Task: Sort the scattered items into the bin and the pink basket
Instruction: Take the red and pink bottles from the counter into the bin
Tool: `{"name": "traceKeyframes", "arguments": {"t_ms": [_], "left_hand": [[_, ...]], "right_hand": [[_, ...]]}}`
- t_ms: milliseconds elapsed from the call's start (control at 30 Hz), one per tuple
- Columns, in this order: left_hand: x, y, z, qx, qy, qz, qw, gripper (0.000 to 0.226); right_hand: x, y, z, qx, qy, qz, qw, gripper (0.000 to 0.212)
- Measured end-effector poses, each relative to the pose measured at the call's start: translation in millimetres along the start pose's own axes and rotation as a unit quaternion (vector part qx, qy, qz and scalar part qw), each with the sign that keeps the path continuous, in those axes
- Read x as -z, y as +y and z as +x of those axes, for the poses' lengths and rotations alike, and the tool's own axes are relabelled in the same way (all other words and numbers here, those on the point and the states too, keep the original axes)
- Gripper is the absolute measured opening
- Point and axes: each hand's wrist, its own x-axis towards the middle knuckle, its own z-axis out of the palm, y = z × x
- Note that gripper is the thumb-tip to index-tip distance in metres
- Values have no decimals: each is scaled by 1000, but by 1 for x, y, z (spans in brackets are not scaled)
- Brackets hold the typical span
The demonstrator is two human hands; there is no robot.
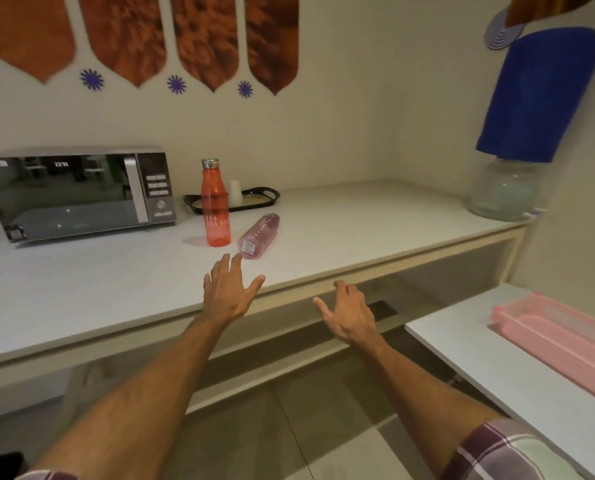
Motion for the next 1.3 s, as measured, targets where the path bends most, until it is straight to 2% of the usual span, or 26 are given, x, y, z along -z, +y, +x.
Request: {"name": "traceKeyframes", "arguments": {"t_ms": [200, 467, 833, 1000, 1167, 1300], "left_hand": [[2, -26, 77, 21, 25, 2, 999, 71], [-15, -52, 161, 67, 34, 3, 997, 77], [-57, -74, 264, 135, 78, -33, 987, 77], [-70, -82, 318, 217, 133, -120, 960, 94], [-78, -90, 352, 301, 205, -168, 916, 113], [-86, -96, 368, 316, 247, -186, 897, 106]], "right_hand": [[-18, -32, 101, 32, 3, 15, 999, 70], [-42, -67, 209, 26, -23, 50, 998, 72], [-96, -113, 354, -6, -107, 134, 985, 87], [-133, -125, 412, -29, -134, 112, 984, 90], [-161, -131, 447, -38, -160, 130, 978, 89], [-168, -135, 464, -30, -177, 151, 972, 89]]}}
